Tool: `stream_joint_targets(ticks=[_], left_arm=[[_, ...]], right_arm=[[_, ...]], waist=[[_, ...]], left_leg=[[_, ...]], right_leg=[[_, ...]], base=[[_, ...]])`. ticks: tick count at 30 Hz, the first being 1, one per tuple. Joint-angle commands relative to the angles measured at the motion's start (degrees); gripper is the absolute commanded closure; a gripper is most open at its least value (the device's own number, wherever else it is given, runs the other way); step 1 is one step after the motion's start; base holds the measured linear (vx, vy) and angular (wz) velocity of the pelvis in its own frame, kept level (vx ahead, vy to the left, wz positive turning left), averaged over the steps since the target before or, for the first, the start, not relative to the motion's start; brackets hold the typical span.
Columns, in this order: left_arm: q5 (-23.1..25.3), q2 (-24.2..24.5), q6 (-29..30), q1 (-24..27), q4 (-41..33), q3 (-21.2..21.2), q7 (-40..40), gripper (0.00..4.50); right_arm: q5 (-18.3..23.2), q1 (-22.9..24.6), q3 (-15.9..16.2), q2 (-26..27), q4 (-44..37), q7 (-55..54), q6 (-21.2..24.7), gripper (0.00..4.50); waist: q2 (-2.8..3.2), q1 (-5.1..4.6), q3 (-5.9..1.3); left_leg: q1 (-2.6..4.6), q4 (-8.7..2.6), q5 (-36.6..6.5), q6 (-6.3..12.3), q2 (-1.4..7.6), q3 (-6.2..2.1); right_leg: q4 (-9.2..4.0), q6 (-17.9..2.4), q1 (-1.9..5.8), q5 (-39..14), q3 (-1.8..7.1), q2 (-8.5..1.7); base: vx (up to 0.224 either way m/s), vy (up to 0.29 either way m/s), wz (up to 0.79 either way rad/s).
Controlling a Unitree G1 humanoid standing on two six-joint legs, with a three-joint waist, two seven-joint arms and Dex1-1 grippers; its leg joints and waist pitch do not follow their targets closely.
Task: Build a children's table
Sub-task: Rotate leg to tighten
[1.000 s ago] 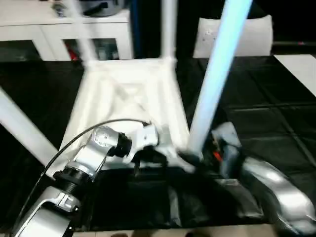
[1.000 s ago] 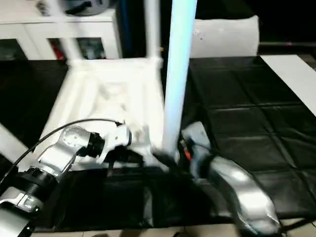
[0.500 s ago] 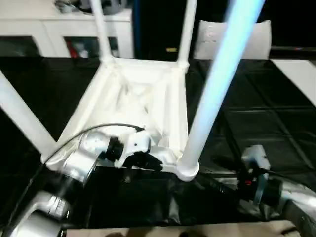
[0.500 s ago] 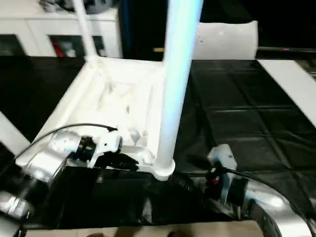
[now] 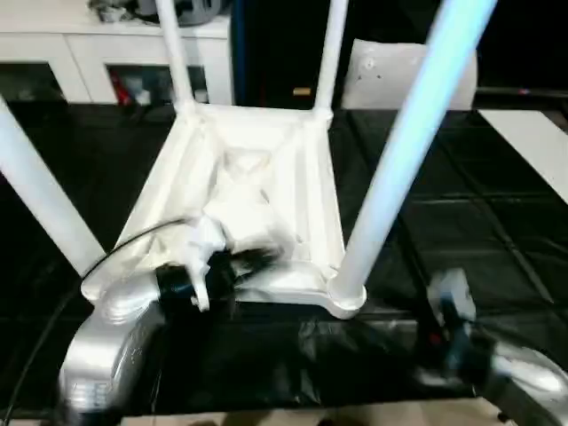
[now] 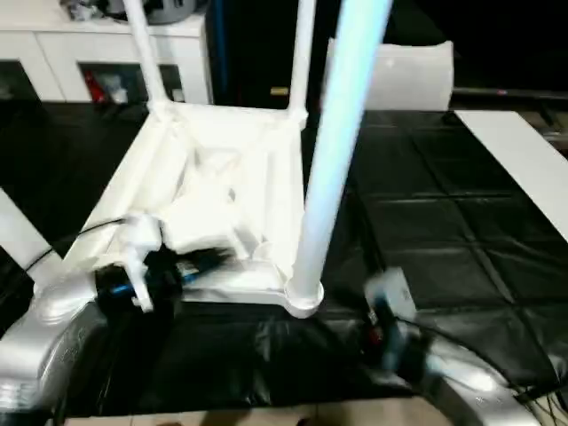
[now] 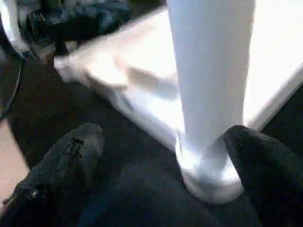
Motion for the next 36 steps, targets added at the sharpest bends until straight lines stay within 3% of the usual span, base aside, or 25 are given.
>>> stream_joint_targets(ticks=[1,8,10,11,12,13,14,16,17,18,19,20,21,22,23,24,25,26,27,28,29,30,32,33,36], left_arm=[[2.56,-1.67,0.37,1.32,-2.56,1.71,7.30,2.81],[6.24,-5.86,-2.08,4.88,-3.88,4.34,18.61,2.70],[7.19,-6.13,-1.74,5.92,-5.24,4.64,20.38,2.70],[6.97,-6.44,-1.58,5.97,-5.51,5.08,21.12,2.70],[7.08,-6.68,-1.43,6.14,-5.89,5.11,21.78,2.70],[7.39,-6.27,-1.25,6.58,-6.09,4.79,21.98,2.70],[7.64,-6.02,-1.07,6.93,-6.44,4.42,22.13,2.70],[8.32,-5.54,0.41,8.08,-7.98,3.37,22.97,2.70],[8.53,-5.34,1.13,8.42,-8.34,3.15,23.34,2.70],[8.34,-5.23,0.59,9.26,-8.97,3.16,23.11,2.70],[7.95,-5.21,0.32,10.12,-9.55,3.29,23.01,2.70],[7.84,-5.22,0.20,10.29,-9.63,3.34,22.96,2.70],[7.60,-4.84,-1.10,11.85,-10.38,3.45,22.56,2.70],[7.53,-4.80,-1.32,12.07,-10.51,3.47,22.47,2.70],[7.47,-4.85,-1.56,13.43,-11.52,3.86,22.96,2.41],[7.46,-4.99,-1.67,13.67,-11.69,4.13,23.24,2.35],[6.85,-5.36,-1.68,14.28,-12.32,4.78,23.78,2.35],[7.08,-5.65,-1.66,14.47,-12.66,5.39,24.97,2.29],[7.69,-5.73,-1.58,14.40,-12.66,5.64,25.85,2.15],[8.71,-6.07,-1.96,14.42,-12.77,6.34,27.43,2.15],[9.13,-6.24,-2.24,14.50,-12.91,6.72,28.29,1.99],[9.88,-6.39,-2.60,14.77,-13.07,7.08,29.32,1.93],[11.57,-7.29,-4.24,16.48,-14.02,8.22,31.83,1.90],[11.60,-7.65,-4.98,17.59,-14.69,8.47,32.30,1.66],[12.27,-8.53,-6.72,20.93,-16.92,9.02,33.98,1.46]], right_arm=[[-0.51,-1.10,1.52,0.83,-1.35,-2.38,0.33,0.00],[-2.89,-5.18,6.42,6.40,1.09,-7.78,0.15,0.00],[-3.48,-6.04,7.48,6.99,1.67,-8.52,0.52,0.00],[-3.56,-6.58,7.95,7.21,2.02,-8.73,0.69,0.00],[-3.49,-6.77,8.05,7.12,2.14,-8.71,0.76,0.00],[-3.96,-7.20,8.64,7.12,2.72,-8.71,0.46,0.00],[-4.23,-7.44,8.98,7.05,3.00,-8.66,0.29,0.00],[-4.94,-8.06,9.98,6.57,3.51,-8.26,-0.10,0.00],[-5.18,-8.21,10.32,6.41,3.64,-8.15,-0.27,0.00],[-5.08,-8.07,10.29,5.88,3.32,-7.78,-0.18,0.00],[-4.81,-7.84,10.16,5.11,3.06,-7.20,-0.16,0.00],[-4.74,-7.80,10.12,4.94,3.03,-7.08,-0.16,0.00],[-4.30,-7.20,9.42,3.36,2.75,-6.09,-0.15,0.00],[-4.27,-7.11,9.29,3.13,2.73,-6.01,-0.08,0.00],[-3.75,-6.37,8.50,1.58,2.33,-5.03,0.27,0.00],[-3.44,-6.18,8.24,1.17,2.18,-4.63,0.42,0.00],[-2.70,-5.74,7.69,0.13,1.84,-3.57,0.69,0.00],[-2.20,-5.53,7.72,-0.83,1.59,-2.32,0.81,0.00],[-2.06,-5.53,7.95,-1.22,1.52,-1.70,0.81,0.00],[-1.23,-5.62,8.43,-1.87,1.16,-0.15,1.13,0.00],[-0.63,-5.68,8.73,-2.24,0.93,0.73,1.32,0.00],[0.15,-5.80,9.01,-2.48,0.77,1.67,1.62,0.00],[2.05,-6.73,10.16,-2.98,0.64,3.70,2.59,0.00],[2.87,-7.29,10.61,-2.78,0.58,4.16,3.02,0.00],[4.40,-9.22,11.27,-1.18,1.25,4.25,3.55,0.00]], waist=[[-0.09,-0.18,-2.04],[0.20,-2.22,-1.56],[1.22,-3.27,-0.99],[1.04,-3.29,-0.79],[0.69,-2.84,-0.40],[0.00,-3.23,0.13],[-0.10,-3.46,0.48],[1.12,-4.14,-0.46],[2.20,-2.70,-1.85],[1.01,-2.53,-1.20],[-0.07,-2.51,-1.05],[-1.08,-2.32,-0.63],[-1.21,-3.08,-0.95],[-0.80,-3.49,-0.89],[0.94,-4.35,-1.01],[2.34,-4.12,-0.47],[3.39,-0.12,0.25],[1.77,-0.50,-0.14],[-1.44,-1.31,0.46],[-0.63,-0.33,0.93],[-2.43,-1.36,0.69],[-1.12,-0.57,-0.09],[-1.00,0.31,-1.05],[-1.91,0.01,-0.76],[-1.52,-0.20,-0.93]], left_leg=[[-0.30,-3.96,-21.08,2.01,-0.85,0.84],[-0.26,-4.03,-26.87,1.72,-1.03,-0.46],[-0.90,-6.75,-35.34,1.91,1.27,-2.24],[-1.37,-8.62,-41.10,1.74,3.34,-3.03],[-0.30,-8.76,-43.86,1.17,3.18,-2.50],[0.83,-7.47,-43.46,0.80,1.61,-1.73],[3.37,-2.62,-34.99,0.84,-1.90,-0.35],[-0.28,-2.74,-26.42,2.89,-1.34,-1.09],[-3.62,-7.75,-27.74,4.57,3.82,-3.77],[-2.36,-8.21,-26.66,5.79,4.30,-3.48],[-2.19,-6.34,-25.97,4.95,1.39,-1.38],[1.55,0.81,-24.37,2.45,-3.83,0.91],[1.14,3.77,-22.05,2.04,-4.61,0.67],[0.90,3.19,-24.09,1.71,-4.01,0.09],[0.55,1.03,-30.80,1.12,-2.33,-1.18],[-1.85,-3.49,-38.41,1.37,0.69,-2.89],[-7.45,-9.20,-51.13,-1.57,2.30,-2.23],[-2.79,-9.88,-48.51,2.66,4.07,-2.69],[-0.16,-3.43,-40.85,-0.23,-0.21,-2.29],[2.08,0.40,-33.75,-1.67,-2.64,-1.33],[1.29,3.54,-21.70,-0.44,-3.43,-1.10],[0.17,1.44,-19.49,-0.47,-2.82,-1.63],[-2.02,-2.98,-14.23,-0.47,-0.73,-2.21],[-1.79,-3.51,-13.45,0.33,-0.65,-1.69],[-1.49,-4.66,-18.52,-0.08,0.08,-1.78]], right_leg=[[-6.55,-0.47,2.05,-36.64,0.71,-1.28],[-9.10,4.16,2.57,-40.72,-2.42,-1.03],[-7.74,2.45,5.02,-32.80,-3.13,-0.82],[-3.62,0.24,6.52,-24.52,-1.73,-1.23],[-3.31,-1.13,5.31,-23.78,-0.34,-1.46],[-5.91,-0.42,3.51,-31.14,-0.86,-1.40],[-11.84,2.25,-0.33,-45.20,-3.50,-2.29],[-11.53,4.27,3.42,-39.53,-6.51,-2.30],[-0.30,0.28,7.80,-17.90,-2.36,-1.92],[-0.29,-3.77,4.55,-7.70,-0.06,-1.84],[-4.11,-4.88,2.93,-13.39,-0.23,-1.96],[-9.54,-0.45,-2.17,-42.62,-3.05,-3.09],[-11.07,5.40,-2.22,-57.17,-4.43,-4.40],[-11.34,7.15,-1.44,-58.97,-6.21,-3.88],[-11.85,10.07,0.51,-53.85,-10.47,-1.36],[-7.08,8.07,4.11,-44.22,-9.46,-1.16],[5.92,-1.88,8.73,-16.83,-4.90,-0.37],[7.61,-1.11,5.97,-14.73,0.10,-0.45],[-2.29,2.37,2.41,-42.60,0.99,-3.44],[-7.16,4.44,-0.85,-58.64,-0.43,-4.78],[-8.47,6.30,-0.48,-65.15,-1.29,-6.37],[-7.45,5.56,1.86,-61.17,-1.25,-6.07],[-4.82,2.23,4.61,-36.90,-0.53,-3.64],[-4.74,0.62,4.24,-32.29,-0.21,-2.90],[-4.42,-1.90,4.04,-29.39,0.26,-2.41]], base=[[0.000,0.000,0.00],[0.000,0.000,0.00],[0.000,0.000,0.00],[0.000,0.000,0.00],[0.000,0.000,0.00],[0.000,0.000,0.00],[0.000,0.000,0.00],[0.024,0.016,-0.10],[0.027,-0.004,-0.19],[0.027,-0.004,-0.19],[0.000,0.000,0.00],[0.000,0.000,0.00],[0.000,0.000,0.00],[-0.057,-0.011,-0.23],[0.055,0.083,-0.28],[0.055,0.083,-0.28],[0.122,0.086,-0.14],[0.081,-0.043,-0.10],[0.081,-0.043,-0.10],[0.000,0.000,0.00],[0.004,0.039,-0.21],[0.004,0.039,-0.21],[0.031,0.019,-0.13],[0.000,0.000,0.00],[0.000,0.000,0.00]])
